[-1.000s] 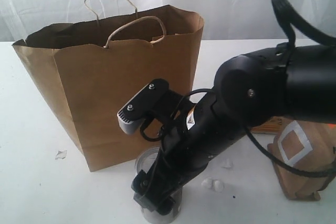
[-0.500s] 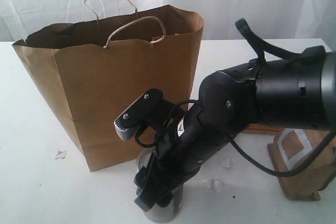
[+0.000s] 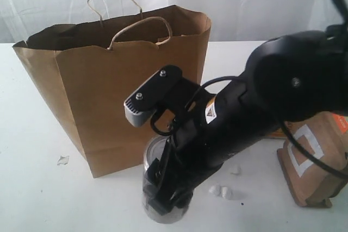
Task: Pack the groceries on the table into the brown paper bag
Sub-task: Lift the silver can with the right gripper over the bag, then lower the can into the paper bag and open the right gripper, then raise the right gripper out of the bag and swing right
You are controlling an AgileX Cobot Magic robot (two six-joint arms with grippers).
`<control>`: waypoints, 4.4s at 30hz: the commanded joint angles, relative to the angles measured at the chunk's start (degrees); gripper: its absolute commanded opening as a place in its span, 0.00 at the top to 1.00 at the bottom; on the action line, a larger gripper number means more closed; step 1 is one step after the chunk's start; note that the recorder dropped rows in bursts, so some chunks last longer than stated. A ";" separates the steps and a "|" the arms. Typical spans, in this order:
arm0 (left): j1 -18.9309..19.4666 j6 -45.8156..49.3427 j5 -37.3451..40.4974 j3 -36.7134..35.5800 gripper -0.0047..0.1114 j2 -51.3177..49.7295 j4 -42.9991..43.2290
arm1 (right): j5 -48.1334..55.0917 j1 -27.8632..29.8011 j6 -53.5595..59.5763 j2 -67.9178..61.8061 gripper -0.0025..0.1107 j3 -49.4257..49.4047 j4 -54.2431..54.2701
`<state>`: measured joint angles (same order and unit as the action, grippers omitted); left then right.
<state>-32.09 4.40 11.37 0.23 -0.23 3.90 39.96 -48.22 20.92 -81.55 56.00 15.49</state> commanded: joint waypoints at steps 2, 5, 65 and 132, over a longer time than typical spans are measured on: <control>-0.03 -0.10 0.04 -0.23 0.96 0.23 -0.16 | 3.63 -2.76 2.13 6.53 0.98 6.77 0.28; -0.03 -0.10 0.04 -0.23 0.96 0.23 -0.16 | 6.10 -5.09 2.73 7.02 0.98 12.54 0.28; -0.03 -0.10 0.04 -0.23 0.96 0.23 -0.16 | 6.22 -5.99 -13.69 -17.14 0.98 44.52 -33.89; -0.03 -0.10 0.04 -0.23 0.96 0.23 -0.16 | 25.32 -1.99 -24.22 13.21 0.27 43.40 -44.90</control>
<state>-32.09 4.40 11.37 0.23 -0.23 3.90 62.01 -50.45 -1.32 -72.35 100.21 -25.34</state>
